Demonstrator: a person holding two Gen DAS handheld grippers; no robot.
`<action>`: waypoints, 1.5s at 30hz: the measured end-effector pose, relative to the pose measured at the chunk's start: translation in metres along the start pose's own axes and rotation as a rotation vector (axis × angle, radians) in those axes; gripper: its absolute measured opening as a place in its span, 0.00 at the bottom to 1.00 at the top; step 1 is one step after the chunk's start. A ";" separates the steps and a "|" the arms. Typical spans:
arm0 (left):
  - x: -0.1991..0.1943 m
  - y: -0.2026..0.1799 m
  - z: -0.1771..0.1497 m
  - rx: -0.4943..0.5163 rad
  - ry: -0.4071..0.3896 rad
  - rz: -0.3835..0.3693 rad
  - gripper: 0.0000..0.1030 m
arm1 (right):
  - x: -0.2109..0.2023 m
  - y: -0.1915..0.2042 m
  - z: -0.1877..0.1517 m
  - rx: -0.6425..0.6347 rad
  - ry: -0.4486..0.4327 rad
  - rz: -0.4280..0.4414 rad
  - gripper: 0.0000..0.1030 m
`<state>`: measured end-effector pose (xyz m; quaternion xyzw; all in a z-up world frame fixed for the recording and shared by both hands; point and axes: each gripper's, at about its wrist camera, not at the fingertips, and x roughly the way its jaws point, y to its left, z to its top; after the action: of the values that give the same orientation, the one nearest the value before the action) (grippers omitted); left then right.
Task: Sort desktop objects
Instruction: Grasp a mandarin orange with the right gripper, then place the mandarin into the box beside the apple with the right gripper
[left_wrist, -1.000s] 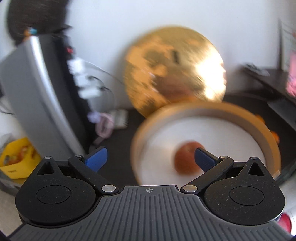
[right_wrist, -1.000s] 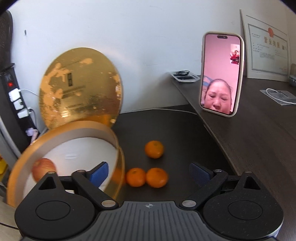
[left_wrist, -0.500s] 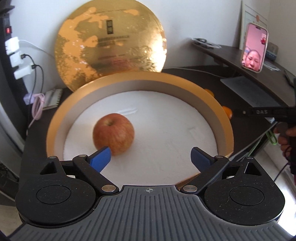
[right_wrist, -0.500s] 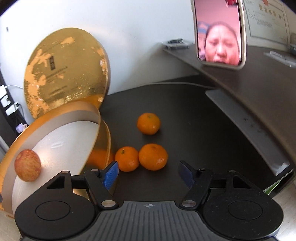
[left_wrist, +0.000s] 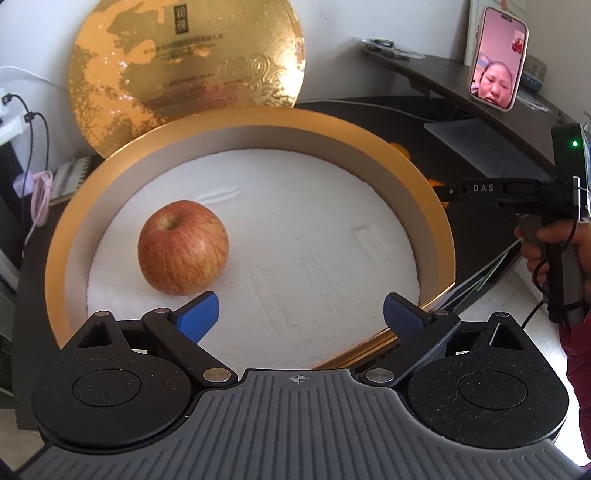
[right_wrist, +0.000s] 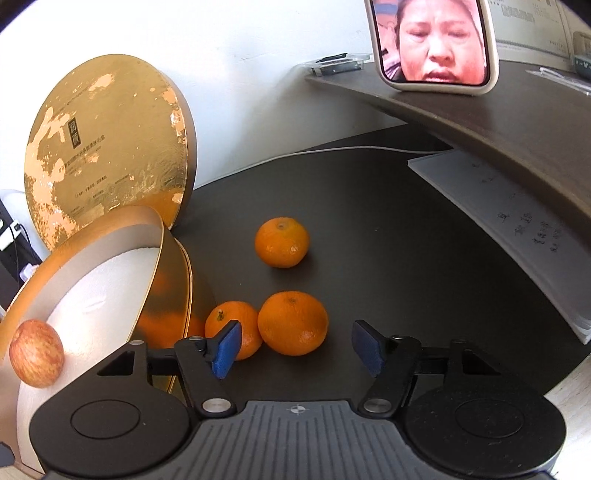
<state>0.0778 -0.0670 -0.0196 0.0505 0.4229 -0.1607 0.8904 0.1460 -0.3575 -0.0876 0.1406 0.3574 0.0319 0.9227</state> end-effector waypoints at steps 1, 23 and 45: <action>0.001 0.000 0.001 0.002 0.001 -0.001 0.96 | 0.002 -0.001 0.000 0.005 0.002 0.001 0.61; -0.004 0.002 0.001 0.003 -0.012 0.011 0.96 | -0.010 0.000 0.007 0.042 -0.051 -0.012 0.44; -0.072 0.087 -0.042 -0.179 -0.098 0.202 0.96 | -0.067 0.159 -0.020 -0.264 -0.006 0.204 0.45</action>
<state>0.0329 0.0421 0.0050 0.0053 0.3843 -0.0344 0.9225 0.0895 -0.2109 -0.0138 0.0538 0.3312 0.1716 0.9263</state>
